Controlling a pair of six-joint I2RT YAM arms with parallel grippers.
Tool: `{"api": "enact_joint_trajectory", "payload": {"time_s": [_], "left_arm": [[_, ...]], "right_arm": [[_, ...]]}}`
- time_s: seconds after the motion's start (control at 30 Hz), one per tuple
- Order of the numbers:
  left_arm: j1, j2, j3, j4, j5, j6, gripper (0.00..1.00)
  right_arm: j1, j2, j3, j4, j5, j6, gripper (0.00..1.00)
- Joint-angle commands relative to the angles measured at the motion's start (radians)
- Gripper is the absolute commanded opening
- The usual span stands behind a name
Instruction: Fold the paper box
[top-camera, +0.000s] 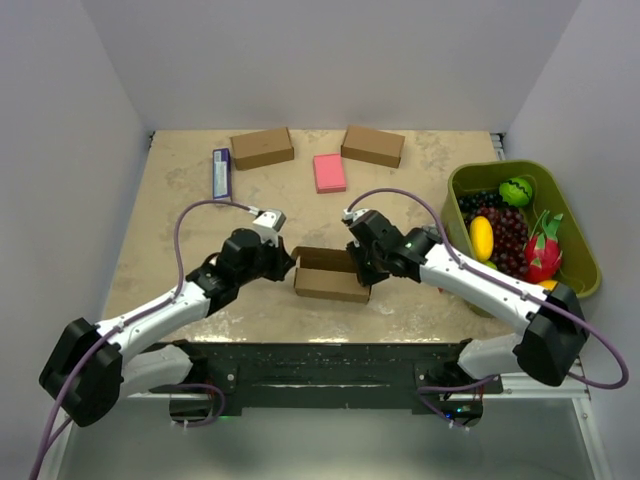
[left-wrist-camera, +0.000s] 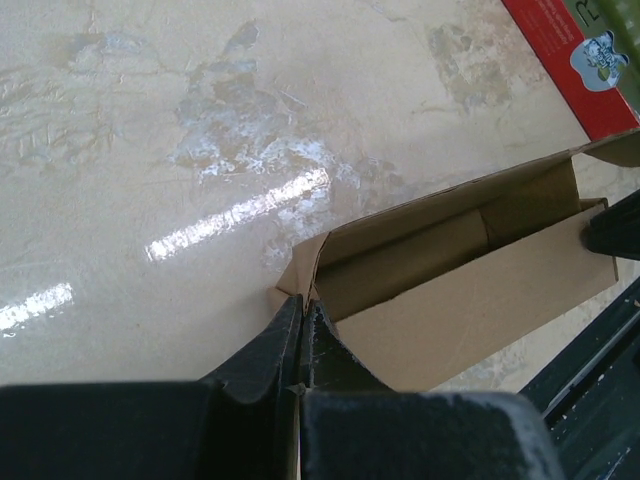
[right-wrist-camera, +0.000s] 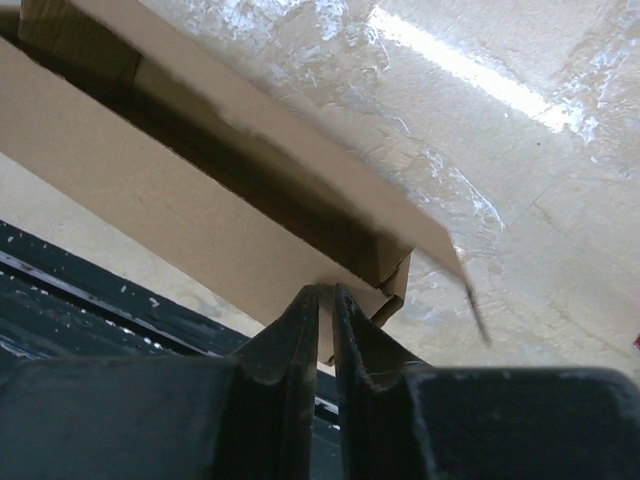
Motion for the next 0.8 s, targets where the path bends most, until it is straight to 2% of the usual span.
{"api": "enact_joint_trajectory", "payload": {"time_s": [0.0,0.07,0.1,0.2,0.23,0.3,0.43,0.6,0.7,0.77], "left_arm": [[-0.007,0.022,0.054,-0.004,-0.026,0.01,0.0],[-0.009,0.022,0.072,-0.023,-0.029,0.033,0.0],[-0.009,0.024,0.079,-0.031,-0.027,0.042,0.0],[-0.007,0.032,0.103,-0.043,-0.009,0.078,0.0],[-0.009,0.033,0.109,-0.043,0.003,0.085,0.0],[-0.009,0.041,0.115,-0.043,0.017,0.105,0.0],[-0.007,0.053,0.128,-0.077,0.06,0.134,0.0],[-0.009,0.082,0.146,-0.098,0.083,0.177,0.0],[-0.007,0.098,0.157,-0.106,0.1,0.188,0.0],[-0.007,0.108,0.164,-0.113,0.094,0.193,0.0]], "right_arm": [[0.001,-0.092,0.039,-0.014,-0.005,-0.048,0.33],[0.002,-0.129,0.068,-0.026,-0.068,-0.11,0.43],[0.002,-0.143,0.077,-0.034,-0.086,-0.133,0.56],[0.004,-0.174,0.114,-0.047,-0.12,-0.209,0.78],[0.004,-0.174,0.13,-0.05,-0.12,-0.238,0.9],[0.008,-0.168,0.146,-0.044,-0.119,-0.287,0.97],[0.013,-0.159,0.147,0.073,-0.108,-0.375,0.99],[0.013,-0.088,0.117,0.212,-0.082,-0.576,0.99],[0.013,-0.047,0.099,0.308,-0.1,-0.627,0.99],[0.013,-0.024,0.133,0.296,-0.124,-0.616,0.99]]}}
